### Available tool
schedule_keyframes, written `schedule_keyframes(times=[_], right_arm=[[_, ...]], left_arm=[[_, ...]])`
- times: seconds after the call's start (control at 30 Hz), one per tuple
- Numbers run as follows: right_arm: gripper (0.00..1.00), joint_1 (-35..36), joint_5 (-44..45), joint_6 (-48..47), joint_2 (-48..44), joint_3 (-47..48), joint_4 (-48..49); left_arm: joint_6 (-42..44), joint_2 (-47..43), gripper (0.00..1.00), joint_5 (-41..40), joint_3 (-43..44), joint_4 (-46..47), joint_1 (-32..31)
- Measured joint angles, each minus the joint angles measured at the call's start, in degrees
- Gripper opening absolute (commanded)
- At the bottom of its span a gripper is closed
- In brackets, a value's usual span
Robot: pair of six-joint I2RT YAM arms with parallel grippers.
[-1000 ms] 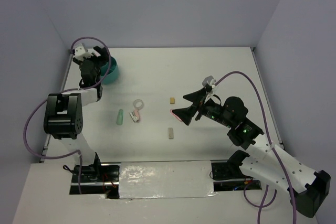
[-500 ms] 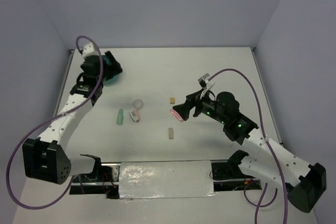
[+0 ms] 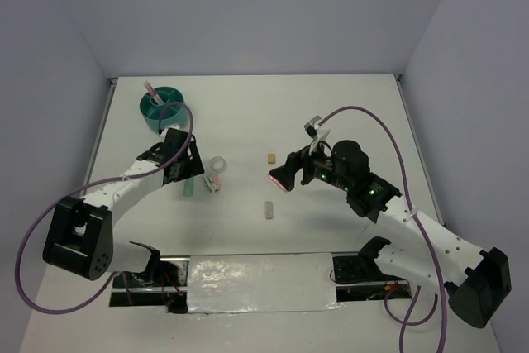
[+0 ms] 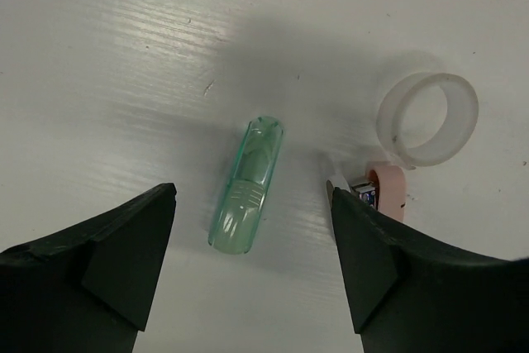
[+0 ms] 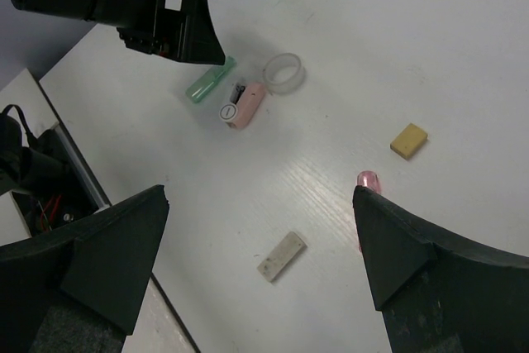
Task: Sort the stationery into containers
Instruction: Pick up the stationery from the center of the board.
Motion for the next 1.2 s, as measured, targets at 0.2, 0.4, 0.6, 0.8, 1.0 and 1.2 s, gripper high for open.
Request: schedule_keyframes(times=[0.2,0.4,0.6,0.8,1.0,1.2], right_arm=[[1.00,0.00,-0.55,-0.02,1.42,0.00,-0.28],[1.00,0.00,-1.20,-0.02,1.57,0.00,-0.37],[1.00,0.00,-1.46,-0.02,1.57,0.00,-0.42],[1.00,0.00,-1.46,-0.04,1.44,0.00,-0.42],[1.00,-0.02,-1.46,-0.11,0.83,0.00,-0.42],[1.00,-0.04,-1.53,-0.24,0.68,0.00,-0.42]], left_arm=[[-0.20,3.69,0.79,0.24,0.00,0.66,0.24],[-0.26,5.38,0.75,0.20,-0.57,0.61,1.22],[-0.46,8.33,0.73,0.11,-1.66,1.64,1.60],[-1.05,9.09,0.44,-0.35,-1.42,3.02,2.05],[-1.81,8.74,0.00,1.60,-1.64,4.57,4.98],[-3.39,1.68,0.00,2.78,-4.46,2.08,10.12]])
